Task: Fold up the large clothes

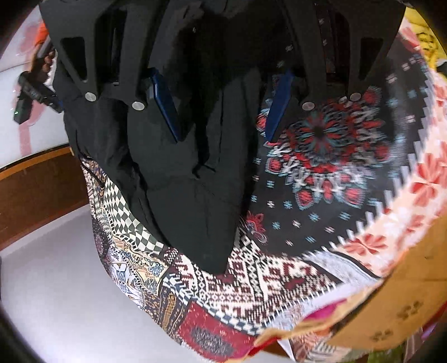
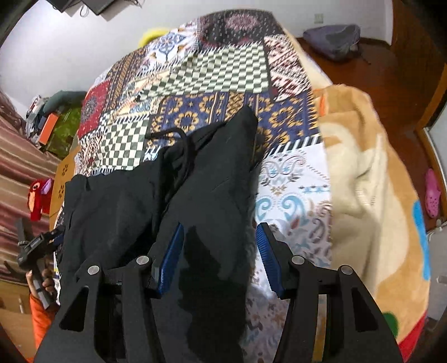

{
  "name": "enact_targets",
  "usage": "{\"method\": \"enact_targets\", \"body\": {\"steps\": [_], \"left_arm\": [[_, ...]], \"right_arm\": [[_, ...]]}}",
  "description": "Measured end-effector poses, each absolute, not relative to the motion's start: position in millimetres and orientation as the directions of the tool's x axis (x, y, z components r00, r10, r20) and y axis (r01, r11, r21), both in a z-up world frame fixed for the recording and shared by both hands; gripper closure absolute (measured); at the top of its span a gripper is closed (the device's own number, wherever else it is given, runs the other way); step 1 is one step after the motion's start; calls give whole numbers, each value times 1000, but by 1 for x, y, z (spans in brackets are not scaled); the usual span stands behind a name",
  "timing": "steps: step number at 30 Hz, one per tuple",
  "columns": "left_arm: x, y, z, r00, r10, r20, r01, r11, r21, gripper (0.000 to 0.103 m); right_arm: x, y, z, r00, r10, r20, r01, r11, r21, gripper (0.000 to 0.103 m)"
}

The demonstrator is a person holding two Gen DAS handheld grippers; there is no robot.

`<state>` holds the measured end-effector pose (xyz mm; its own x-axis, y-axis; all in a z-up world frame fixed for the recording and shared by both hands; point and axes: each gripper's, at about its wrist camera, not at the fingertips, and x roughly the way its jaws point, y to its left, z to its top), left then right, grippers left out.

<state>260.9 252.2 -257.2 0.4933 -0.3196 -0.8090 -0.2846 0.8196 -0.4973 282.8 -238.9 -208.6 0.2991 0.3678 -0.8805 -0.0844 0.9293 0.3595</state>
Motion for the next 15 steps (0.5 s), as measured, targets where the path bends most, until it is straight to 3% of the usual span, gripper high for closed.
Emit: {"method": "enact_targets", "body": {"steps": [9, 11, 13, 15], "left_arm": [[283, 251, -272, 505, -430, -748, -246, 760, -602, 42], [284, 251, -273, 509, -444, -737, -249, 743, -621, 49], [282, 254, -273, 513, -452, -730, -250, 735, -631, 63], [278, 258, -273, 525, -479, -704, -243, 708, -663, 73]], "right_arm": [[303, -236, -233, 227, 476, -849, -52, 877, 478, 51], [303, -236, -233, 229, 463, -856, -39, 883, 468, 55], [300, -233, -228, 238, 440, -866, -54, 896, 441, 73], [296, -231, -222, 256, 428, -867, -71, 903, 425, 84]]}}
